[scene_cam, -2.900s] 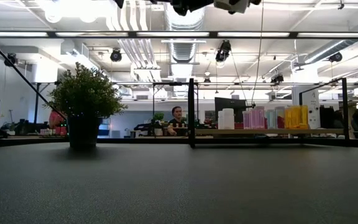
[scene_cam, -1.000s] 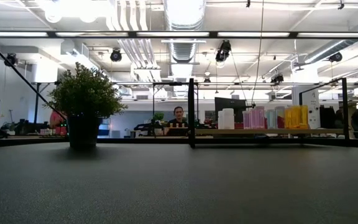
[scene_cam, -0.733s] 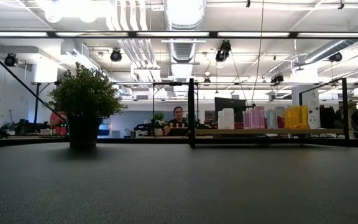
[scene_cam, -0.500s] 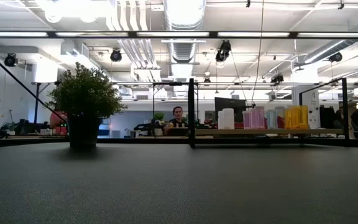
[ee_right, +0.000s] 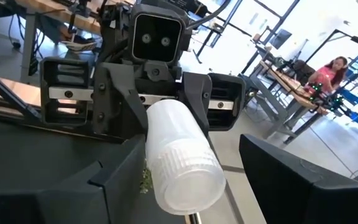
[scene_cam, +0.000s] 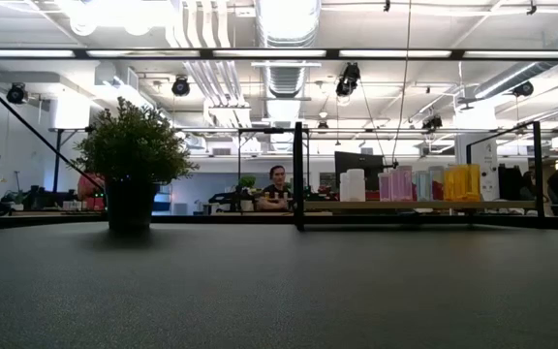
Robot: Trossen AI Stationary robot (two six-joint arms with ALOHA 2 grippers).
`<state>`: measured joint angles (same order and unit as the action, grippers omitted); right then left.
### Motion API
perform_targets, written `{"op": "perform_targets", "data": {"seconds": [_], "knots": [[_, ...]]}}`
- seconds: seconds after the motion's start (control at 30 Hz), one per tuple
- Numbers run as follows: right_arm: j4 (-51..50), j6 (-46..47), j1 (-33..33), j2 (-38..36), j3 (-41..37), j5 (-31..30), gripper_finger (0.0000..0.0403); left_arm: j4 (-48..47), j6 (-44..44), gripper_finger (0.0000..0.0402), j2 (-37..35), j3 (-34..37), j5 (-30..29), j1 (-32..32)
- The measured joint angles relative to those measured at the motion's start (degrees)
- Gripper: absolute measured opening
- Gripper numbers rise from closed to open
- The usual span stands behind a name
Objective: Pick and place medicine bottles onto shelf by color
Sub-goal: Put the white pill bottle on the shelf aligned with the other white pill bottles
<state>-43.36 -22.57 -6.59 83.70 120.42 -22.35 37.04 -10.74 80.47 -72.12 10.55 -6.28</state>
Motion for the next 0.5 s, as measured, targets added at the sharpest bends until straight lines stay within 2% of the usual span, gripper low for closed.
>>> {"op": "perform_targets", "data": {"seconds": [0.5], "knots": [[-1.77, 4.05, -0.02, -0.7, 0.0, 0.26, 0.0197, 0.0, 0.04, 0.0128, 0.0, 0.02, -0.03, 0.0]]}}
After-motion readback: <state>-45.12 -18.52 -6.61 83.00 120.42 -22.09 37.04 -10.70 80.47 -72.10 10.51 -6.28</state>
